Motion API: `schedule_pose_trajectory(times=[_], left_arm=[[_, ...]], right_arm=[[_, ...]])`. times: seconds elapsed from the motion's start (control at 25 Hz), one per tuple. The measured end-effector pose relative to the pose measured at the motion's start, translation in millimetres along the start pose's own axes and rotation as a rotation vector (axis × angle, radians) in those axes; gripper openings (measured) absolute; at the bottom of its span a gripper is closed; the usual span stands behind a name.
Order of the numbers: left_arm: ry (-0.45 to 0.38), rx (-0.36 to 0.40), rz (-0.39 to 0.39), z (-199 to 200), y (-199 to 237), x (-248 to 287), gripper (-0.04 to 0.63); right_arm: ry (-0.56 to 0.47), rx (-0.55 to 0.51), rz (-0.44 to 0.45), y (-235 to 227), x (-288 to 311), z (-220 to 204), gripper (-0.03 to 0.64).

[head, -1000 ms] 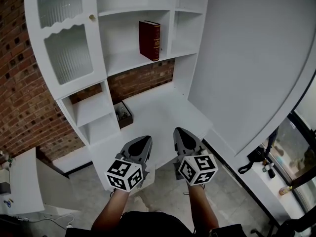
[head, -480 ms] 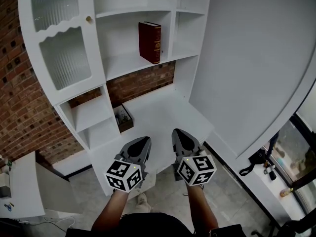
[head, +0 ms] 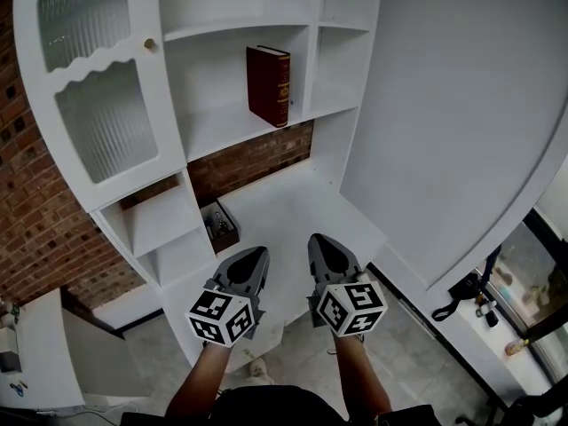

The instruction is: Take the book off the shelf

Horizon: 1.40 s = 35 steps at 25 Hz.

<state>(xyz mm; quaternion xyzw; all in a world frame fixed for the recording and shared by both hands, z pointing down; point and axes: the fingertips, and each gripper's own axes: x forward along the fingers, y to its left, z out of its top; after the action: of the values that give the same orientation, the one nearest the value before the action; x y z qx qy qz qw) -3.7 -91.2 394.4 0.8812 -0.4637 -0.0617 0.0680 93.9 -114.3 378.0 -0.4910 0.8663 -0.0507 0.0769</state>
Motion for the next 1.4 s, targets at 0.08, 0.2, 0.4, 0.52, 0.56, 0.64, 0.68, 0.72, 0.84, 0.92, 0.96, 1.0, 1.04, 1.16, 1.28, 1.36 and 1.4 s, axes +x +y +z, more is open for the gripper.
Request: schedule_pose_trajectory(times=[0.08,0.2,0.4,0.52,0.56,0.64,0.68,0.72,0.84,0.92,0.96,1.0,1.04,1.16,1.28,1.36,1.4], left_arm=[[0.000,-0.005,-0.004,1,8,7,0.017],[0.001,-0.012,-0.005,3,22,16,0.016],[-0.004,-0.027,-0.008,9,46,29,0.015],[-0.016,-0.032,-0.021,18,58,37,0.017],[-0.021,-0.031,-0.022,21,62,39,0.017],[-0.030,-0.037,-0.026,26,70,43,0.016],[-0.031,-0.046,-0.030,27,73,45,0.017],[-0.031,-0.056,-0.036,27,76,47,0.017],[-0.025,-0.096,-0.054,25,86,53,0.016],[-0.023,-0.117,-0.068,26,91,56,0.015],[-0.022,-0.121,-0.074,26,93,57,0.017],[-0.021,-0.122,-0.080,27,96,59,0.017],[-0.020,-0.123,-0.085,28,98,59,0.016],[-0.020,-0.122,-0.100,29,105,62,0.016],[-0.022,-0.126,-0.117,30,109,64,0.017],[-0.021,-0.127,-0.129,29,109,64,0.016],[-0.019,-0.126,-0.134,28,109,64,0.017]], right_arm=[[-0.006,0.004,-0.013,-5,9,1,0.020],[-0.018,0.014,-0.030,-12,24,2,0.020],[-0.021,0.007,-0.038,-14,49,4,0.020],[-0.017,0.000,-0.043,-16,62,3,0.020],[-0.017,-0.002,-0.045,-16,66,4,0.020],[-0.017,-0.005,-0.052,-18,74,4,0.020],[-0.018,-0.005,-0.056,-19,78,5,0.020],[-0.018,-0.005,-0.061,-20,81,5,0.020],[-0.017,-0.007,-0.071,-21,90,4,0.020],[-0.015,-0.010,-0.076,-20,96,4,0.020],[-0.014,-0.012,-0.078,-20,100,3,0.020],[-0.012,-0.014,-0.080,-19,103,3,0.020],[-0.011,-0.017,-0.082,-18,106,2,0.020],[-0.012,-0.025,-0.089,-16,113,2,0.020],[-0.012,-0.032,-0.098,-15,118,1,0.020],[-0.008,-0.035,-0.105,-15,120,-1,0.020],[-0.008,-0.037,-0.108,-15,120,-1,0.020]])
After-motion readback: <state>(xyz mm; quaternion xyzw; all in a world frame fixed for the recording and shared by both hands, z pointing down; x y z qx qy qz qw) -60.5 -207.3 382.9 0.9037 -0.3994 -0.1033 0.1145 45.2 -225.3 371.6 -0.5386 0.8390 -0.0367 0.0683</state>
